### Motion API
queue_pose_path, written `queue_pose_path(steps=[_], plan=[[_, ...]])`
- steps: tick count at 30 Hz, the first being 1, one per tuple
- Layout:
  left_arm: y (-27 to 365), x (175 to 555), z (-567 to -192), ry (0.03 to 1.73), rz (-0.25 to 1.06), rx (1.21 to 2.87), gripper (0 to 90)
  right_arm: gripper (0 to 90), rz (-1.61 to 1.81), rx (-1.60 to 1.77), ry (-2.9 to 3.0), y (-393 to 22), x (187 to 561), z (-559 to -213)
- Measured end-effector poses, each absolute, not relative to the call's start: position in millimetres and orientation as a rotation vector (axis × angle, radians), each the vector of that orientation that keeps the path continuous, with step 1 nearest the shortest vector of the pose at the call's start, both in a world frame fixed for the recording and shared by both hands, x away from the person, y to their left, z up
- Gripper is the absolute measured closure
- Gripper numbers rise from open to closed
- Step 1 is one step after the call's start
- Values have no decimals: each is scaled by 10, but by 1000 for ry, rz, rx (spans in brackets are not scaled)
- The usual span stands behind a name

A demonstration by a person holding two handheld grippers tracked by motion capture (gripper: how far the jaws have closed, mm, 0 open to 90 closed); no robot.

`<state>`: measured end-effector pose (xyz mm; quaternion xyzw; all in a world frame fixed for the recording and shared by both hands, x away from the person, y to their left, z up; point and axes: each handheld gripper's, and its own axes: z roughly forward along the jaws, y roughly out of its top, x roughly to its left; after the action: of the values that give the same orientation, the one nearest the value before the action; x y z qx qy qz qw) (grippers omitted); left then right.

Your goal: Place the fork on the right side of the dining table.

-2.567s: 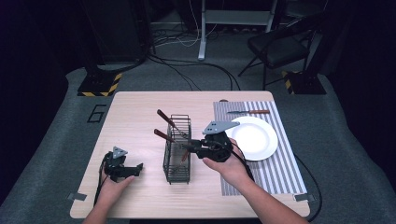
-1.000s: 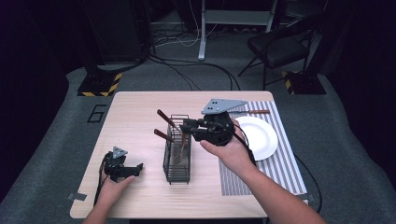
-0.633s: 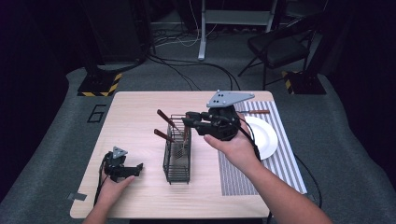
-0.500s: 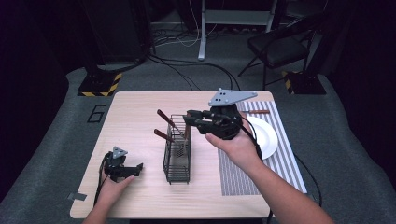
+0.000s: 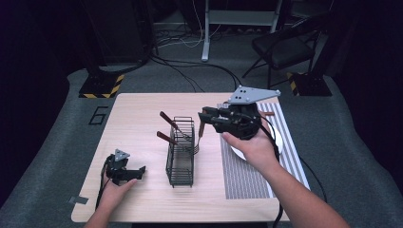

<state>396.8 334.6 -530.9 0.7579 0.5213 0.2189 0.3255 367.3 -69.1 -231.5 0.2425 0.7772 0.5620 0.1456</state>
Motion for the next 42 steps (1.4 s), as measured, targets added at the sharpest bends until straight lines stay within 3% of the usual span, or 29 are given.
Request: queue_pose_path(steps=[42], plan=[[3346,3968,-5309,1366,574,1987,1,744,1550,892,2137,-1475,3673,-3130]])
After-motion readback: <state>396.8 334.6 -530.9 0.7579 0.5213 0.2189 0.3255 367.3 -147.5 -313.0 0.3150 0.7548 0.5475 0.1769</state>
